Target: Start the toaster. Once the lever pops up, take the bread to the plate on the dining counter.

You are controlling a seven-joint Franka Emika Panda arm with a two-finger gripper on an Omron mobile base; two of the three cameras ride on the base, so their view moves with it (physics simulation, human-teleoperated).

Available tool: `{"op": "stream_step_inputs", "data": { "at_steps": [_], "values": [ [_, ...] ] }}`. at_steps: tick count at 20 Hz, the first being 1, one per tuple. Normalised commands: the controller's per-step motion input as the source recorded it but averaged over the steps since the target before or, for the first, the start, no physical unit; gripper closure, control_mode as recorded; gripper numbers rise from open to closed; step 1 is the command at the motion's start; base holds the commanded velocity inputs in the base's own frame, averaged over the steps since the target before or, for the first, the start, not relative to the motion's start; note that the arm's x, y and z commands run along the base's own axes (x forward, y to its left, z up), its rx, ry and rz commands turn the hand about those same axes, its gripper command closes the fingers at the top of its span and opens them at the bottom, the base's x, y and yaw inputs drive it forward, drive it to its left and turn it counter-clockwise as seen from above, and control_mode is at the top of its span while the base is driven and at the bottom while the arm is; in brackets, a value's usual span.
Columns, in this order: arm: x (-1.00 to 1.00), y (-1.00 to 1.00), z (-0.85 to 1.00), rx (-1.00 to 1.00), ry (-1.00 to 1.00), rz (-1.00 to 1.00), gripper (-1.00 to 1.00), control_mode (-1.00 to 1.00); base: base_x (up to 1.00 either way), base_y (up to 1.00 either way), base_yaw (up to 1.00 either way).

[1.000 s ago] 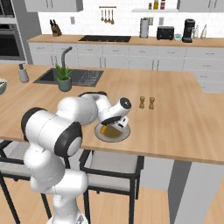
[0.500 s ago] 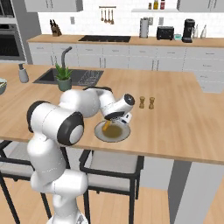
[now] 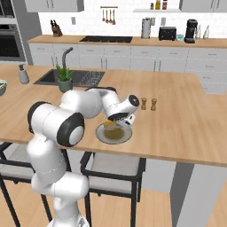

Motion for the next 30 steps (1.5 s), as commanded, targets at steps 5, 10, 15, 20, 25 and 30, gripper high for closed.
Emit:
{"op": "stream_step_inputs", "data": {
  "at_steps": [5,10,15,20,25,30],
  "values": [
    [-0.23,-0.14,0.34,0.00,0.00,-0.09,-1.00,-1.00,0.00,0.00,0.00],
    [-0.28,-0.07,0.63,-0.01,0.00,-0.18,-1.00,-1.00,0.00,0.00,0.00],
    [-0.22,0.11,0.79,-0.09,0.00,-0.18,-1.00,-1.00,0.00,0.00,0.00],
    [-0.88,0.67,0.58,-0.22,0.00,-0.03,-1.00,-1.00,0.00,0.00,0.00],
    [-0.99,0.64,0.72,-0.23,0.02,-0.02,-1.00,-1.00,0.00,0.00,0.00],
    [-1.00,0.37,0.70,-0.18,0.06,-0.02,-1.00,-1.00,0.00,0.00,0.00]
  ]
}}
